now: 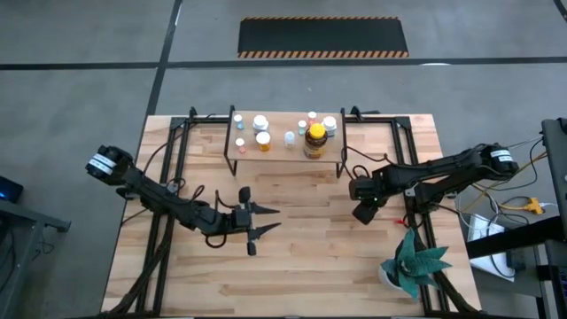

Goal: Pick and place medicine bottles onto shelf by color
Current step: Put the red pill bottle on the shelf

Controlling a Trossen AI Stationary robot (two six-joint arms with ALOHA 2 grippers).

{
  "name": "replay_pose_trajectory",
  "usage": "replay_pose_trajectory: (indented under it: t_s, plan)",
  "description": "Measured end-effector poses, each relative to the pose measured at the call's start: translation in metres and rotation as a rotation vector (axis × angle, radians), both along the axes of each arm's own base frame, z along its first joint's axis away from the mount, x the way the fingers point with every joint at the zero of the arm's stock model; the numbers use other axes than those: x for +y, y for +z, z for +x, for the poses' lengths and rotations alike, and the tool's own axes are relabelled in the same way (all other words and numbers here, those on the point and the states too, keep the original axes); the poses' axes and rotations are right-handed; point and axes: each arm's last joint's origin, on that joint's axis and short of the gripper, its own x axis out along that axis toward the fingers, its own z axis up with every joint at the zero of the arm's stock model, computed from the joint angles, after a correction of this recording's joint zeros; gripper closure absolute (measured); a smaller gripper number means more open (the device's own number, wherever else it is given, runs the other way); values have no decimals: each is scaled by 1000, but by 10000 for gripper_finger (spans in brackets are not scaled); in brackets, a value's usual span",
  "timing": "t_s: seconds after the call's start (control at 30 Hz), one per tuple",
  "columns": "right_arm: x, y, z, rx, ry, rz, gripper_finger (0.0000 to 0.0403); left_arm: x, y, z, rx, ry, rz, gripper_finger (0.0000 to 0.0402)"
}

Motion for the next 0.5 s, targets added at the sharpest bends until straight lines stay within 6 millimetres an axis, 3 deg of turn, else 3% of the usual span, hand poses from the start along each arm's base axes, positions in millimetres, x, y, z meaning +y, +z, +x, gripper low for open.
replay_pose_trajectory:
  t_s: [0.27,0.5]
  plan:
    - [3,29,11,-110,90,89,299,2,11,-5,-22,2,56,265]
    - [5,91,27,-268,196,47,297,6,24,-13,-55,11,124,265]
